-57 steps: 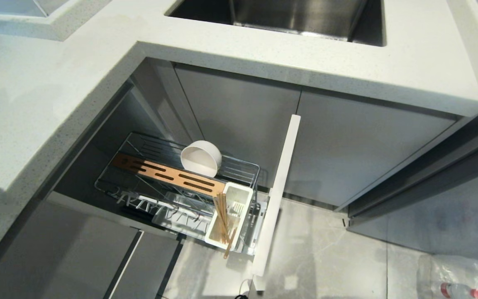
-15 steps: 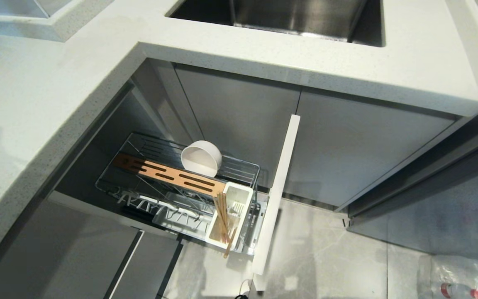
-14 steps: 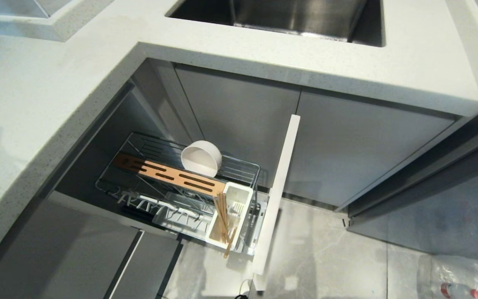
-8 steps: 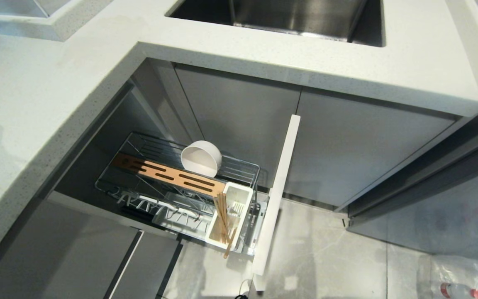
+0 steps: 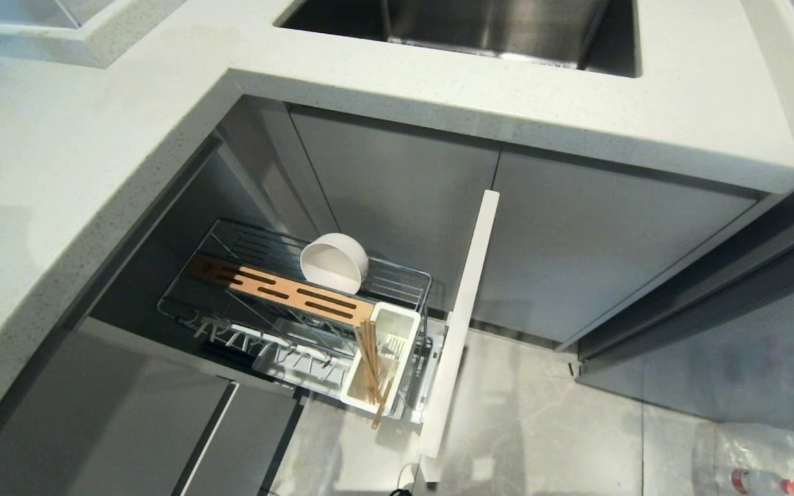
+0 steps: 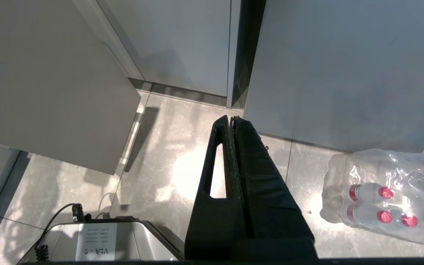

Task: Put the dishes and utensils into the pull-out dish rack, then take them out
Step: Pick up the chopsticks and place it in the cupboard

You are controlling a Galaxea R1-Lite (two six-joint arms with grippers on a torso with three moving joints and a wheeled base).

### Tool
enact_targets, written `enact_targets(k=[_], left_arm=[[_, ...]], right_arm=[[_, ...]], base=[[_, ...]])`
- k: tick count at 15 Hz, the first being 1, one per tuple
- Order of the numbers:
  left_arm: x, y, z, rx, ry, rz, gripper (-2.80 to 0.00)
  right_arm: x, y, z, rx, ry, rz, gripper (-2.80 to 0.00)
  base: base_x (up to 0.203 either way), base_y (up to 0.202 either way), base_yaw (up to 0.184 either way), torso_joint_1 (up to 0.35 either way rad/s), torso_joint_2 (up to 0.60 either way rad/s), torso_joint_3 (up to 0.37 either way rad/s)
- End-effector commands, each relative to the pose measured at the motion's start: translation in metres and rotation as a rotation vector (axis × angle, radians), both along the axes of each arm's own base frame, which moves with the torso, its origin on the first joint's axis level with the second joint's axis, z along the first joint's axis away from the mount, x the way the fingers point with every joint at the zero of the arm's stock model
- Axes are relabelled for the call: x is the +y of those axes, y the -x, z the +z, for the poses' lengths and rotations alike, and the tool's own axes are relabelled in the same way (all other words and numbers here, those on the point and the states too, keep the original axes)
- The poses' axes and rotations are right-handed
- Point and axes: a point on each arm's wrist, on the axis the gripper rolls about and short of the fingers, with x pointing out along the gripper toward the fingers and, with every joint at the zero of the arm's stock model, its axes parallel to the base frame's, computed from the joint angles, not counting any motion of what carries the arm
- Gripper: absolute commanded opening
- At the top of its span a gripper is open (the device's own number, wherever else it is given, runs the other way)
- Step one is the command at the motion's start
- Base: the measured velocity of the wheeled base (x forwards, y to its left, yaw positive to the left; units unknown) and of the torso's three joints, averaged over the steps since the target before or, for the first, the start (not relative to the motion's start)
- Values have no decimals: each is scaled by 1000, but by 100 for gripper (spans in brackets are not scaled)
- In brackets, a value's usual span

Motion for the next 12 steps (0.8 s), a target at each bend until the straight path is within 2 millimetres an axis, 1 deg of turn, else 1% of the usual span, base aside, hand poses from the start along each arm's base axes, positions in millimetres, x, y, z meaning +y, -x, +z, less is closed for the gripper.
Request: enact_targets(k=[1, 4, 6, 9, 12], left_arm=[[-21, 15, 12, -49, -41, -23, -280], [-51, 29, 21, -99, -79, -114, -280], [-70, 35, 25, -130, -97, -203, -280], [-100, 48, 30, -176, -104, -384, -280], [-126, 61, 28, -174, -73, -623, -280]], right_arm=[[0, 0, 0, 2, 0, 0, -280], [0, 0, -1, 4, 0, 0, -280], [0, 0, 0, 2, 0, 0, -280], [0, 0, 0, 3, 0, 0, -280], [0, 0, 0, 2, 0, 0, -280]], base=[[0, 0, 0, 0, 0, 0], [0, 0, 0, 0, 0, 0], [0, 0, 0, 0, 0, 0], [0, 0, 0, 0, 0, 0], [0, 0, 0, 0, 0, 0]])
